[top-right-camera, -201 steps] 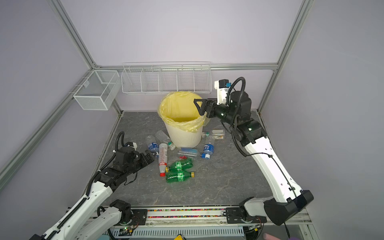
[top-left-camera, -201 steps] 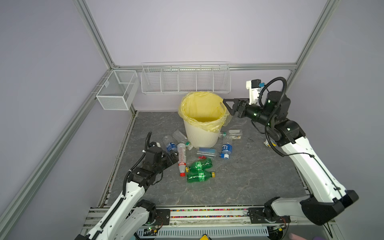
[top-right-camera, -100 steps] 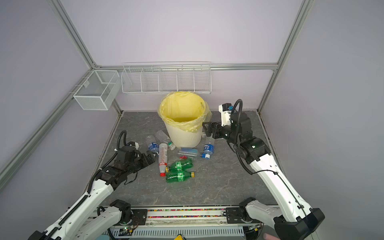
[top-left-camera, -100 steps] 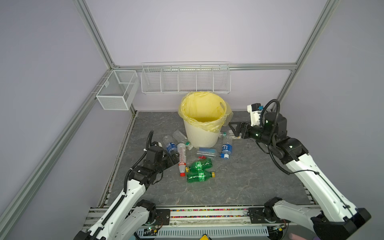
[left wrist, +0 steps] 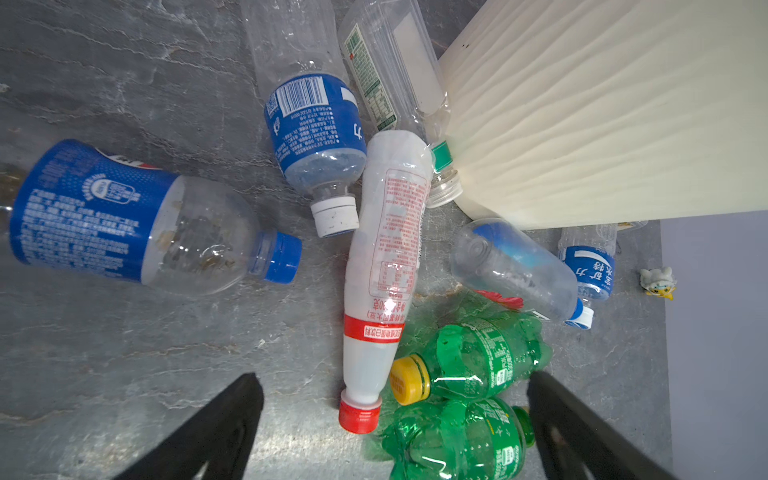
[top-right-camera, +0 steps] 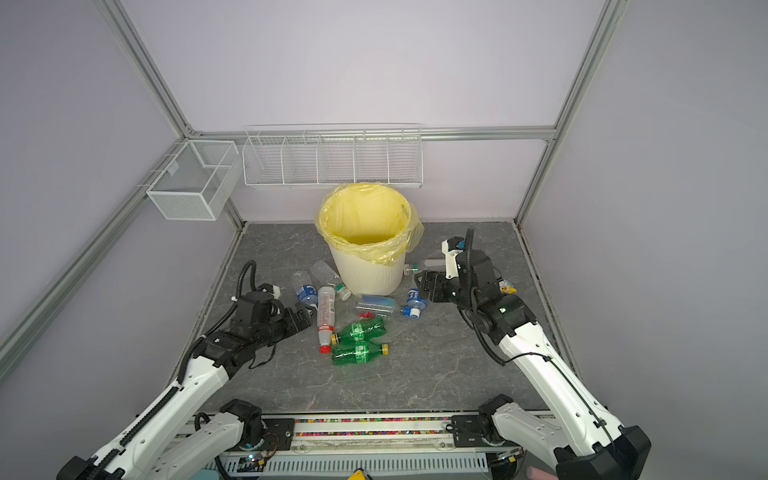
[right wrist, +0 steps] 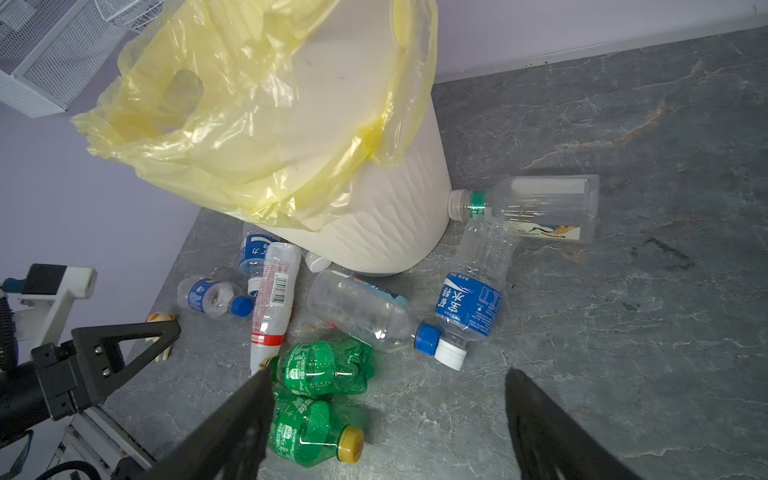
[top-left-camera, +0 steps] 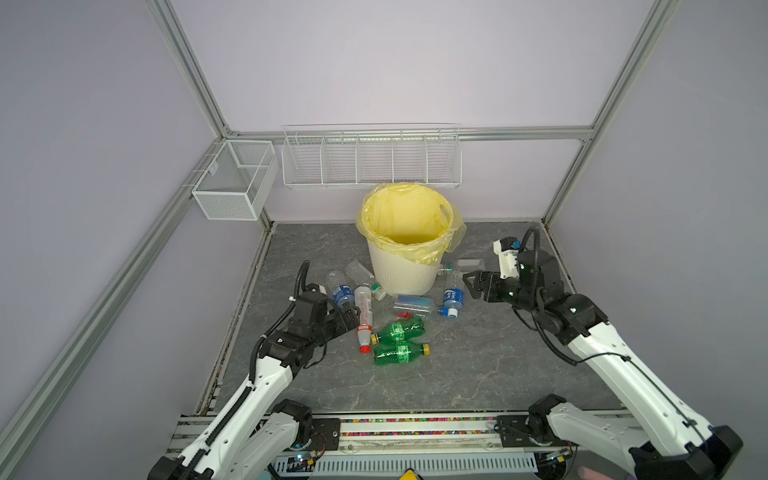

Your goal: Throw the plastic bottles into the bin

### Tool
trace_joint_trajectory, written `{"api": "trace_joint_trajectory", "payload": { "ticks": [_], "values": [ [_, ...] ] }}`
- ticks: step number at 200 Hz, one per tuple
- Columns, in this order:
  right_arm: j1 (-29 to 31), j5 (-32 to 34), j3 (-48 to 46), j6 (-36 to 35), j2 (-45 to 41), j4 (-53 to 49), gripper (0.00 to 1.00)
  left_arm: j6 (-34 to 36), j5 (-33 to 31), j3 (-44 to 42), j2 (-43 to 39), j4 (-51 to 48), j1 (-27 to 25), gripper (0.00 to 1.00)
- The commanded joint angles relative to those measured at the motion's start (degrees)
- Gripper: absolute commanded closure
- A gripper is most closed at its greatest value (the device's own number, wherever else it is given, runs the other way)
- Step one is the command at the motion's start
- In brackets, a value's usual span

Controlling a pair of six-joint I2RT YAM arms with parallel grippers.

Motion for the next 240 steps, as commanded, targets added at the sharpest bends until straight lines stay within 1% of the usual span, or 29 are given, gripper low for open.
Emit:
{"api": "trace_joint_trajectory", "payload": {
  "ticks": [1,26,53,74,93,127,133,158,202,211,214,221,240],
  "values": [
    [0.12,2.24,-1.88,1.61,-1.64,-1.68,0.12,0.39,-0.59,0.58,0.30,-0.04,0.02,0.00],
    [0.14,2.76,-3.85,2.30,-3.45,-2.20,0.12,0.33,-0.24,0.40,1.32,0.71,0.02,0.00],
    [0.14,3.35,-5.86,2.88,-5.23,-2.82,0.12,2.31,0.66,1.00,3.54,0.90,0.02,0.00],
    [0.14,3.39,-7.54,3.41,-6.35,-2.89,0.12,3.11,-1.17,1.04,4.79,-0.27,0.02,0.01],
    [0.10,3.09,-8.69,3.55,-7.08,-3.30,0.12,1.99,-3.87,0.41,4.72,-1.01,0.02,0.00],
    [0.15,3.34,-9.34,4.57,-8.72,-5.20,0.12,-3.77,-10.22,1.29,3.65,-5.01,0.02,0.00],
    [0.14,3.41,-11.24,4.92,-9.24,-5.24,0.12,-4.81,-11.42,1.68,3.44,-5.89,0.02,0.00],
    [0.11,3.56,-13.02,5.82,-11.24,-5.32,0.12,-9.19,-16.60,3.72,2.72,-9.48,-0.03,0.00],
    [0.16,5.62,-14.08,6.08,-13.96,-7.02,0.12,-20.65,-26.41,7.68,2.49,-17.03,0.02,0.00],
    [0.15,6.42,-14.17,6.09,-14.49,-7.72,0.12,-21.41,-27.73,7.73,2.48,-17.35,0.02,0.00],
    [0.11,6.78,-14.17,6.14,-14.65,-8.04,0.12,-23.34,-28.15,7.65,2.48,-17.44,0.10,0.00],
    [0.18,7.75,-14.09,6.39,-14.96,-8.78,0.12,-25.11,-28.92,7.59,2.67,-17.84,0.38,0.00],
    [0.15,9.29,-13.89,6.71,-16.17,-10.57,0.12,-25.97,-27.59,8.07,4.05,-17.76,2.44,0.00]
  ]
}}
